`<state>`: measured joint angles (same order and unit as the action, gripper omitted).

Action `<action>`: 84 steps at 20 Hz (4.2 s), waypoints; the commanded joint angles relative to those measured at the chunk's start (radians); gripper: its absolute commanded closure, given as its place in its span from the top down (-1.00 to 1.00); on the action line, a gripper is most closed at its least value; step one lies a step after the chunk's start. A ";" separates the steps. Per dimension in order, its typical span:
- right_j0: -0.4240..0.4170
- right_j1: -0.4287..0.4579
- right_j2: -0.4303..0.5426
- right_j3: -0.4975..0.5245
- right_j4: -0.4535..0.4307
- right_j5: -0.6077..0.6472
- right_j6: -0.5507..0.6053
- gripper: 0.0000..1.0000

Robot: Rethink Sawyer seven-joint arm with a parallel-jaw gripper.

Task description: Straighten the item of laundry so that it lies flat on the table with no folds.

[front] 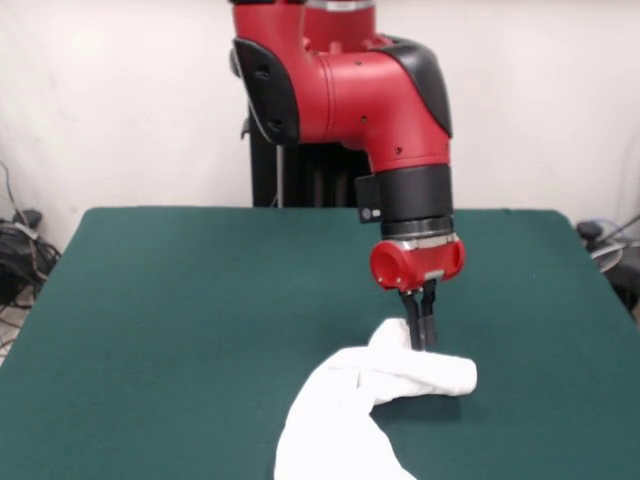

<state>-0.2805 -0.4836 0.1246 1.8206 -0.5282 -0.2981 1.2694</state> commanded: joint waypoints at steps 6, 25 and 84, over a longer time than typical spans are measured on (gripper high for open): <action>0.020 0.061 -0.005 -0.108 -0.057 -0.024 0.107 -1.00; -0.001 0.118 0.045 -0.163 -0.114 0.080 0.096 -1.00; 0.082 0.190 -0.069 -0.267 -0.068 0.128 0.107 1.00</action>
<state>-0.2190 -0.3508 0.0770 1.6463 -0.6152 -0.3136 1.2694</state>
